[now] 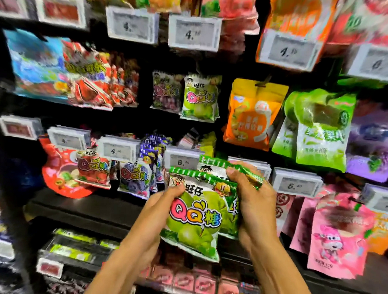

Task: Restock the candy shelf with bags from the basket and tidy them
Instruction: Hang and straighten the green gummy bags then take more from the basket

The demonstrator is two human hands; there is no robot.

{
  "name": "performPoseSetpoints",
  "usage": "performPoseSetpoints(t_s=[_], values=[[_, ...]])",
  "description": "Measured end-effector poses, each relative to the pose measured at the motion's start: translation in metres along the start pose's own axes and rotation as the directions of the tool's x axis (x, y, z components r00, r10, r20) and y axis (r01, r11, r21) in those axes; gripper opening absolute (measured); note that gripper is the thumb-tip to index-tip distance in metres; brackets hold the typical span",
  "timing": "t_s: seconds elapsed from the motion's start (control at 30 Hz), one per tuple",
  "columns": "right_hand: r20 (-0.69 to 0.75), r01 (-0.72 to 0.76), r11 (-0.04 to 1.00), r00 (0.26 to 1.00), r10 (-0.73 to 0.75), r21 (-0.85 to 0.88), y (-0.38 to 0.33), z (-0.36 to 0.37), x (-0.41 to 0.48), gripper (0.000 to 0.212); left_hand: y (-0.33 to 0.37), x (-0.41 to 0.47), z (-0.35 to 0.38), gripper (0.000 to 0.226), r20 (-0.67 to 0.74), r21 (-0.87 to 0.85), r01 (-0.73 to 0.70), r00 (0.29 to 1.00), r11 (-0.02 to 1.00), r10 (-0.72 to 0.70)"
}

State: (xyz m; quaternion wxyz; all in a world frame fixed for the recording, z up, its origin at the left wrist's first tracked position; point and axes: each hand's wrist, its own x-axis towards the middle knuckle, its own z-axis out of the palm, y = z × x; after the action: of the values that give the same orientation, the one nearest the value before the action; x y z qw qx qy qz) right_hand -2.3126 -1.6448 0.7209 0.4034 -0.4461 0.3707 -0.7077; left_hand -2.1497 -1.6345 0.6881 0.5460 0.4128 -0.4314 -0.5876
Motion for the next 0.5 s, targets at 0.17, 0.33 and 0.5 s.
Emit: performPoseSetpoints(t_s=[0.17,0.33,0.5], values=[[0.062,0.022,0.995,0.998,-0.028,0.093,-0.053,0.055,0.04,0.011,0.073,0.017,-0.008,0.049,0.028,-0.008,-0.132,0.991,0.991,0.132],[0.09,-0.044,0.995,0.995,0.036,0.086,-0.082,0.105,0.071,0.011,0.126,0.045,-0.016,0.031,-0.014,-0.024,-0.175,0.985,0.984,0.175],[0.127,-0.088,0.996,0.988,0.083,0.034,-0.093,0.132,0.096,0.005,0.15,0.068,-0.025,0.037,0.011,-0.071,-0.195,0.981,0.978,0.196]])
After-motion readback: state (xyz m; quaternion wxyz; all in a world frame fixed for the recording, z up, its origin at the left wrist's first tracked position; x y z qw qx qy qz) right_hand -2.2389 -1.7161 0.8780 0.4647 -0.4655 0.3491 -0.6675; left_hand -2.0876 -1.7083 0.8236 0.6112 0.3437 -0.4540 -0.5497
